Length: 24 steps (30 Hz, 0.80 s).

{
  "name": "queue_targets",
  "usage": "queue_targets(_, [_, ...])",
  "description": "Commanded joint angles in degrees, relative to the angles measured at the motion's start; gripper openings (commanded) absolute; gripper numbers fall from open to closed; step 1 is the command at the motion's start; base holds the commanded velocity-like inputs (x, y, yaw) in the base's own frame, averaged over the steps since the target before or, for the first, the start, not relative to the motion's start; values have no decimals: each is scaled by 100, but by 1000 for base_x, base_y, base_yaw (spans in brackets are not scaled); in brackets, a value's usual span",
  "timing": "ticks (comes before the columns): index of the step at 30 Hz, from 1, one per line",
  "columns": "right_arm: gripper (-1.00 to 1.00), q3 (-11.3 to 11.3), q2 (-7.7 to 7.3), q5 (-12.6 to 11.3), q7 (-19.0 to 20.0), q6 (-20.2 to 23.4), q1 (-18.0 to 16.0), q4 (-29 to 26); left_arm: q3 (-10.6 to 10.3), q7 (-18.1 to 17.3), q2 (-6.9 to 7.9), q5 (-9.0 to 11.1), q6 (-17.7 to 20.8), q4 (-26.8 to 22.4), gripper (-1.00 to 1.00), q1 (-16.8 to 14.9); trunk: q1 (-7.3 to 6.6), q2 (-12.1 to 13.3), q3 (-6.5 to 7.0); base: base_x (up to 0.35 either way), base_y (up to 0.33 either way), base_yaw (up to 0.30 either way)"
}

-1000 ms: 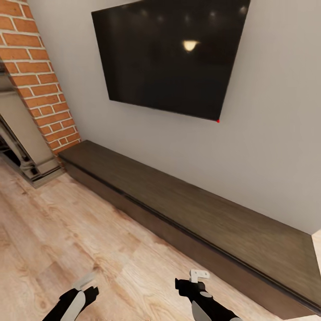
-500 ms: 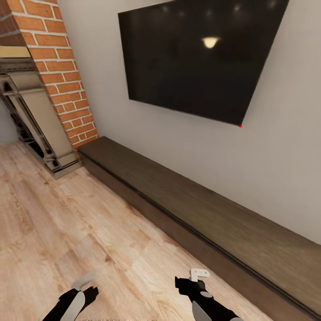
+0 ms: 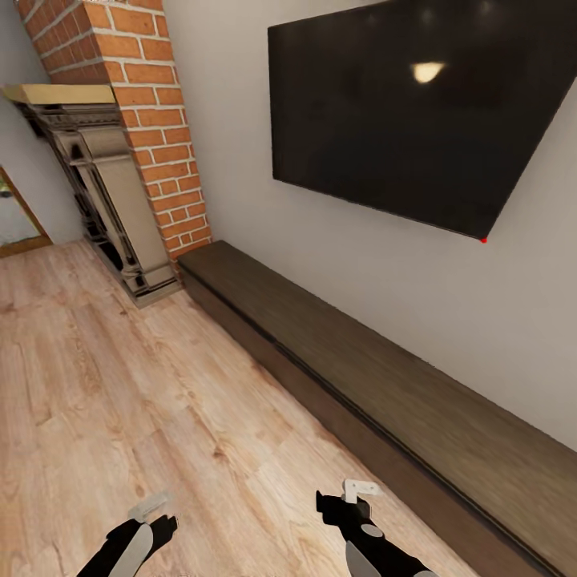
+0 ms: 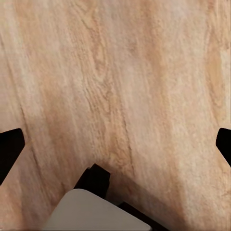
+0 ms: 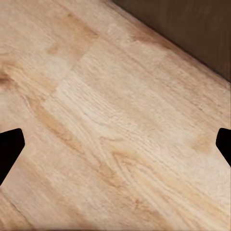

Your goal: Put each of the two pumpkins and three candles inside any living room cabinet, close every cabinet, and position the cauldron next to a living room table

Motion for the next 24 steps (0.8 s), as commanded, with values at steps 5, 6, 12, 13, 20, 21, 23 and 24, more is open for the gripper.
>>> queue_targets(5, [100,50,11,-54,-36,-14,-4,2,-13,42,5,49,15,-10,100,-1,-111,199,66,0,0,272])
queue_targets(6, [100,50,12,-55,-36,-14,-3,2,-13,42,5,49,13,-10,100,-1,-133,240,80,0,0,272])
queue_targets(12, [100,55,18,-56,-43,-19,2,25,-16,42,-2,49,6,-9,100,-1,-264,480,164,0,0,272])
queue_targets(13, [100,56,19,-55,-44,-19,2,37,-15,42,-2,49,6,-9,100,-1,-286,520,178,0,0,272])
queue_targets(20, [100,59,23,-49,-45,-21,4,114,-15,42,-1,49,6,-9,100,-1,-440,801,277,0,0,272])
queue_targets(21, [100,59,23,-49,-45,-21,4,115,-14,42,0,49,6,-9,100,-1,-462,841,291,0,0,273])
queue_targets(23, [100,59,23,-49,-45,-21,5,116,-17,42,-2,49,6,-9,100,-1,-506,921,319,0,0,273])
queue_targets(24, [100,59,23,-49,-46,-19,5,117,-16,42,-3,49,6,-9,100,-1,-528,961,333,0,0,273])
